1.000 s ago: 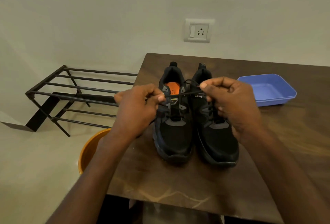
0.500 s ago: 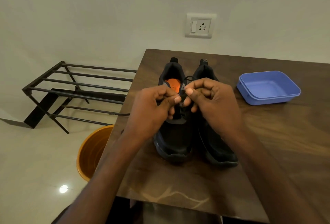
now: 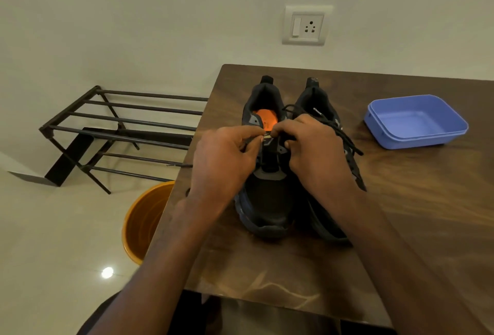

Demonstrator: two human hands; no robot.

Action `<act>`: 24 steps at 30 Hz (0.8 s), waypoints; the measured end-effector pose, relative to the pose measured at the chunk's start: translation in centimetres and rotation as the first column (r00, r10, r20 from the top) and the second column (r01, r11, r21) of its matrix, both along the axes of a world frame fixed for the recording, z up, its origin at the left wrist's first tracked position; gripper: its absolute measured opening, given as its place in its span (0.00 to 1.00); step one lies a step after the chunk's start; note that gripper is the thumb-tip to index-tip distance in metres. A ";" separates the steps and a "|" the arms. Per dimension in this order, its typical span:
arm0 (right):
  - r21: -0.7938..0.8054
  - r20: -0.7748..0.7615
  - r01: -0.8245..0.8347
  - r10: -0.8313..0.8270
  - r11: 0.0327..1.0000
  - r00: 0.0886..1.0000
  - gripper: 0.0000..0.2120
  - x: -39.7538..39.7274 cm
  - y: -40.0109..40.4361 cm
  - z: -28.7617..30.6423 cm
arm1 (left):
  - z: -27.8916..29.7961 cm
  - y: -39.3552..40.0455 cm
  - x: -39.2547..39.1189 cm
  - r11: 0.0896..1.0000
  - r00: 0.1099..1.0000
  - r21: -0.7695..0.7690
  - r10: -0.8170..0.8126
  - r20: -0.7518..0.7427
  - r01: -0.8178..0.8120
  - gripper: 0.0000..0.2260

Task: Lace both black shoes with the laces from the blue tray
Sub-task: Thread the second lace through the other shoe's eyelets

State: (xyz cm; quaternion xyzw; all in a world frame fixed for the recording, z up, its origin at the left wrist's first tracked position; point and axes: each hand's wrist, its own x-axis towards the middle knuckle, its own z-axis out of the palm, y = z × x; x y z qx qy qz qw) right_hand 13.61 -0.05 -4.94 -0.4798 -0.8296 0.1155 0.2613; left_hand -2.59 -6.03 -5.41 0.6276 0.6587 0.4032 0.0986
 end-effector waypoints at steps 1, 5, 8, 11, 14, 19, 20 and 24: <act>0.005 -0.033 0.020 -0.020 1.000 0.999 0.17 0.2 0.1 -0.1 | 0.0 0.1 0.1 1.000 0.999 0.007 -0.011 -0.042 0.012 0.10; -0.006 -0.113 0.039 -0.040 0.999 0.993 0.13 0.5 0.3 -0.2 | 0.2 0.4 0.2 0.998 0.986 -0.015 -0.058 -0.156 0.056 0.11; -0.032 -0.141 0.025 -0.029 0.999 0.990 0.11 0.6 0.2 -0.1 | 0.4 0.7 0.4 0.992 0.972 -0.082 -0.112 -0.206 0.097 0.10; -0.078 -0.164 0.034 -0.047 0.996 0.985 0.11 0.7 0.0 0.0 | 1.0 0.7 0.3 0.986 0.970 -0.142 -0.121 -0.212 0.092 0.11; -0.073 -0.162 0.049 -0.061 0.996 0.985 0.11 0.3 -0.2 -0.2 | 1.5 0.8 0.2 0.976 0.950 -0.213 -0.106 -0.293 0.043 0.11; -0.109 -0.169 0.076 -0.094 0.991 0.981 0.11 0.1 -0.4 -0.3 | 1.1 0.9 -0.4 0.958 0.977 -0.257 -0.170 -0.131 0.132 0.11; -0.118 -0.166 0.077 -0.096 0.990 0.981 0.11 0.1 -0.5 -0.3 | 1.0 1.0 -0.7 0.952 0.977 -0.267 -0.183 -0.110 0.148 0.11; -0.147 -0.169 0.085 -0.110 0.986 0.979 0.12 -0.2 -0.7 -0.2 | 0.8 1.2 -1.4 0.931 0.971 -0.316 -0.222 -0.094 0.182 0.11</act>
